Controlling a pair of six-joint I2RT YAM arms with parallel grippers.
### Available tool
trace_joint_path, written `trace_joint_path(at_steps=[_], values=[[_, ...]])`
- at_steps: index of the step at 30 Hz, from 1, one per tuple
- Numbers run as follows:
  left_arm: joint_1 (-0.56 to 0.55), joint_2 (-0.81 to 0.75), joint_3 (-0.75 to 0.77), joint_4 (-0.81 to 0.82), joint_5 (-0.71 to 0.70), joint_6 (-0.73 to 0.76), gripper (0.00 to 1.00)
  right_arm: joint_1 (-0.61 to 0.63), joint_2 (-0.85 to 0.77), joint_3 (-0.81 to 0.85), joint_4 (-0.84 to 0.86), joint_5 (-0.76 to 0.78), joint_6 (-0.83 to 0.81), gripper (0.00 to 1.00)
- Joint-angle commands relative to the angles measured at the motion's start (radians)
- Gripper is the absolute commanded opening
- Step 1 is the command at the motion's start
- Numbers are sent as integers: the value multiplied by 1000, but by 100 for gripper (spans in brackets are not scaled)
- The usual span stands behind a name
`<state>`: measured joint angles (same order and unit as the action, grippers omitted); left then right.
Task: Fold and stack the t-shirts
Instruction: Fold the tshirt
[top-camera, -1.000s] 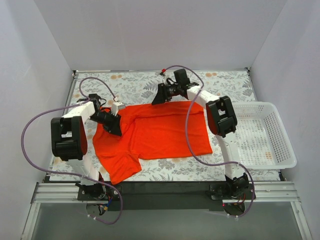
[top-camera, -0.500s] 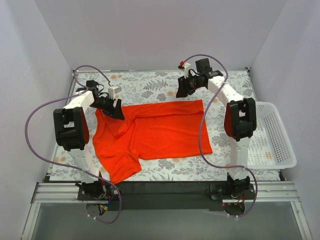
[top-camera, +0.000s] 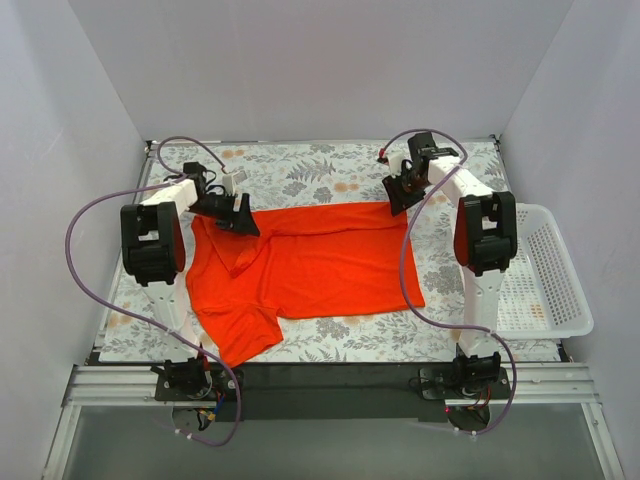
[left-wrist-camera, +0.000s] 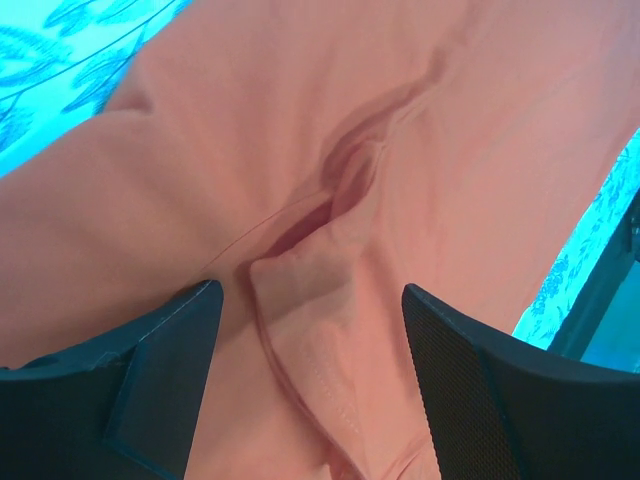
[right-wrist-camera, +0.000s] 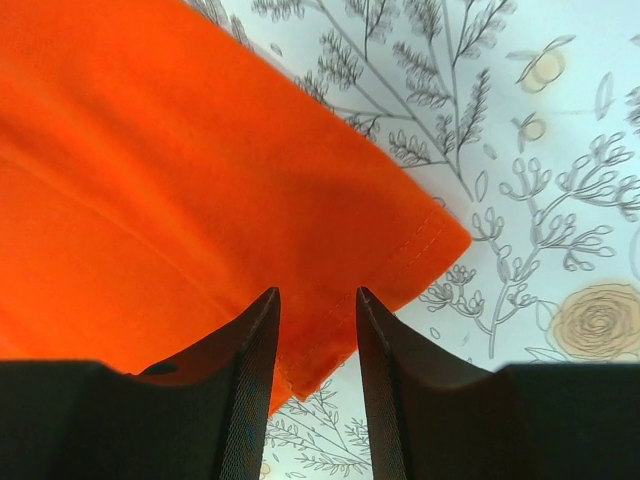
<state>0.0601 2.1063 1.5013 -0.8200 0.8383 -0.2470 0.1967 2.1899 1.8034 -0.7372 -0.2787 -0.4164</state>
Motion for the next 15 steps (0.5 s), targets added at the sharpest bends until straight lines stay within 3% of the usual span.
trace_joint_path(at_steps=[1,7,15], values=[[-25,-28,2,22,56,-5,71,7,16,-3,-67,44,-30,43],[-46,-83,-36,-14,88,44,57,3,-8,-13,-99,32,-32,42],[-187,-150,-102,-180,105,205,31,-14,-22,-24,-145,68,-77,43]])
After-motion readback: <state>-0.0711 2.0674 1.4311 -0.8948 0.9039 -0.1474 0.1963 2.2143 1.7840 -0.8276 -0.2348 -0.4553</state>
